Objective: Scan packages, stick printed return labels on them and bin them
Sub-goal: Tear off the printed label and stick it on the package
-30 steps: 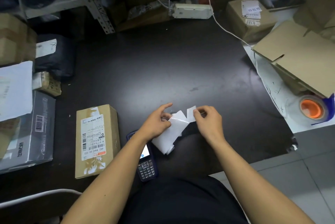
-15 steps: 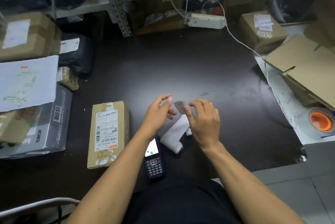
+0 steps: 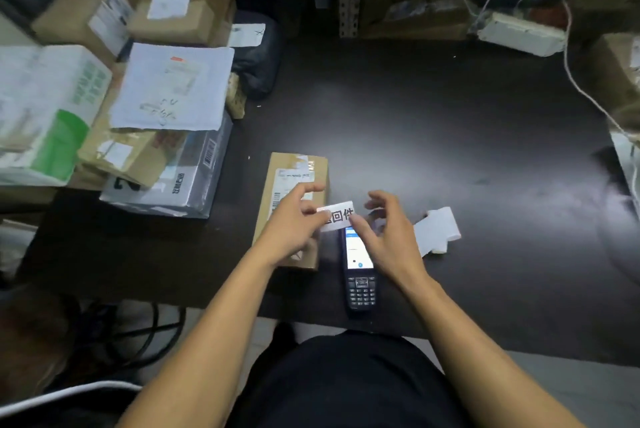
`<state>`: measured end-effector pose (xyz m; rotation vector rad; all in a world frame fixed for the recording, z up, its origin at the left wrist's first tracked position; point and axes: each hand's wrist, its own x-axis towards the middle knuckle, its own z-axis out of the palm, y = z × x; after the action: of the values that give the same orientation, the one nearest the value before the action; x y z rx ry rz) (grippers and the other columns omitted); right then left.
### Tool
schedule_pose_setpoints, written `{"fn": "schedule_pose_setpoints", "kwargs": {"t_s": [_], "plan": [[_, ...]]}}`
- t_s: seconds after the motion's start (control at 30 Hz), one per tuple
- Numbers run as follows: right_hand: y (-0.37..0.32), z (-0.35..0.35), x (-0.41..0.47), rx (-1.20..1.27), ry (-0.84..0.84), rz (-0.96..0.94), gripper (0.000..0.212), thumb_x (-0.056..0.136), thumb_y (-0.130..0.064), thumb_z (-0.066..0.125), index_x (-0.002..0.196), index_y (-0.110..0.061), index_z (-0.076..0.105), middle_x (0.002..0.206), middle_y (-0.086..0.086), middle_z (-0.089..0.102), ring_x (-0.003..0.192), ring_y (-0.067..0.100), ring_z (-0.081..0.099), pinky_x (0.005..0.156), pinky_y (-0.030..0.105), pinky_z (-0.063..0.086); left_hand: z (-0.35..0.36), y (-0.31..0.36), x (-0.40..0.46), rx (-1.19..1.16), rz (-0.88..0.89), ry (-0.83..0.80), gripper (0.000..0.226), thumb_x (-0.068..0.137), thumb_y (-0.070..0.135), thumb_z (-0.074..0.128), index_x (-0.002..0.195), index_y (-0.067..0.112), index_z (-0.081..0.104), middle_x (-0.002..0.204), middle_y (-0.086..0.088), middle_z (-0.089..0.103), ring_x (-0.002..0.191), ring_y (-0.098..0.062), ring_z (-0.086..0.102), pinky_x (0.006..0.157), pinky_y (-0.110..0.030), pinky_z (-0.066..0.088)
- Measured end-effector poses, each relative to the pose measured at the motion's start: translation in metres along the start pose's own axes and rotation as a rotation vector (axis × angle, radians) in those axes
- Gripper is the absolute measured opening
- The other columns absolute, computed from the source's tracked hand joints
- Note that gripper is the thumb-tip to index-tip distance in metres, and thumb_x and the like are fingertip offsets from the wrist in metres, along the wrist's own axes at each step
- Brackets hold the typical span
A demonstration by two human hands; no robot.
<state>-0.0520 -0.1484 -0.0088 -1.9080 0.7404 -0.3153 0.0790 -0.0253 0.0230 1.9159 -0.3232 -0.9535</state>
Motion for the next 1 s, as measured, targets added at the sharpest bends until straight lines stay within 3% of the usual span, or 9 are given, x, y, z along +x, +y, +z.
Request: {"fn": "schedule_pose_setpoints", "kwargs": {"t_s": [0.13,0.3,0.4,0.5,0.6,0.73,0.87,1.0], "plan": [[-0.031,0.037,-0.002,0.211,-0.172,0.19,0.038,0.09,-0.016,0.069,0.123,-0.02,0.05,0.086,-0.006,0.06,0.072,-0.003,0.058,0.068,0.01,0.046,-0.04,-0.025,-0.009,0.065,-0.016,-0.089,0.052,0.089,0.004,0.07,0.132,0.027,0.053,0.09,-0.003,0.071,0.066,-0.005,0.065,0.057,-0.016,0.046],[-0.044,0.071,-0.004,0.029,-0.224,0.229,0.04,0.089,-0.016,0.071,0.124,-0.018,0.052,0.086,-0.005,0.059,0.075,0.007,0.059,0.071,0.017,0.052,-0.065,-0.047,-0.015,0.204,-0.032,-0.008,0.06,0.084,0.006,0.074,0.136,0.027,0.054,0.093,-0.004,0.071,0.072,-0.01,0.064,0.073,-0.028,0.055],[-0.049,0.084,-0.007,-0.134,-0.193,0.191,0.039,0.09,-0.02,0.069,0.125,-0.019,0.052,0.089,-0.006,0.062,0.081,0.011,0.063,0.08,0.03,0.055,-0.065,-0.05,-0.021,0.358,0.004,0.064,0.062,0.085,0.014,0.074,0.139,0.033,0.05,0.095,0.006,0.068,0.083,-0.015,0.066,0.087,-0.036,0.056],[-0.053,0.091,-0.009,-0.291,-0.188,0.128,0.039,0.093,-0.021,0.064,0.129,-0.016,0.051,0.092,-0.004,0.063,0.086,0.015,0.062,0.079,0.029,0.052,-0.059,-0.052,-0.026,0.504,0.086,0.102,0.065,0.088,0.021,0.07,0.145,0.036,0.041,0.111,0.004,0.057,0.098,-0.023,0.062,0.089,-0.04,0.053],[-0.051,0.093,-0.013,-0.384,-0.14,0.088,0.043,0.093,-0.023,0.062,0.132,-0.015,0.048,0.115,0.005,0.062,0.103,0.022,0.06,0.087,0.035,0.049,-0.065,-0.055,-0.025,0.62,0.083,0.143,0.069,0.087,0.033,0.071,0.146,0.037,0.036,0.126,0.002,0.048,0.114,-0.029,0.057,0.092,-0.042,0.049],[-0.042,0.083,-0.016,-0.359,-0.016,0.13,0.046,0.095,-0.031,0.06,0.136,-0.015,0.046,0.128,0.005,0.054,0.107,0.019,0.056,0.087,0.033,0.048,-0.079,-0.064,-0.023,0.526,0.128,0.167,0.062,0.092,0.031,0.065,0.147,0.034,0.038,0.134,0.003,0.043,0.128,-0.02,0.042,0.101,-0.035,0.041],[-0.04,0.087,-0.02,-0.232,-0.1,0.142,0.06,0.091,-0.033,0.067,0.142,-0.017,0.04,0.139,0.004,0.042,0.123,0.016,0.046,0.102,0.033,0.045,-0.075,-0.069,-0.016,0.365,0.114,0.056,0.072,0.089,0.032,0.07,0.151,0.039,0.033,0.146,0.0,0.039,0.134,-0.018,0.042,0.112,-0.035,0.035],[-0.035,0.088,-0.023,-0.191,-0.14,0.211,0.054,0.099,-0.025,0.053,0.148,-0.021,0.033,0.146,0.004,0.045,0.13,0.02,0.048,0.107,0.036,0.042,-0.074,-0.075,-0.013,0.254,0.076,-0.039,0.064,0.097,0.023,0.06,0.151,0.041,0.031,0.149,0.004,0.046,0.127,-0.011,0.05,0.099,-0.018,0.037]]}}
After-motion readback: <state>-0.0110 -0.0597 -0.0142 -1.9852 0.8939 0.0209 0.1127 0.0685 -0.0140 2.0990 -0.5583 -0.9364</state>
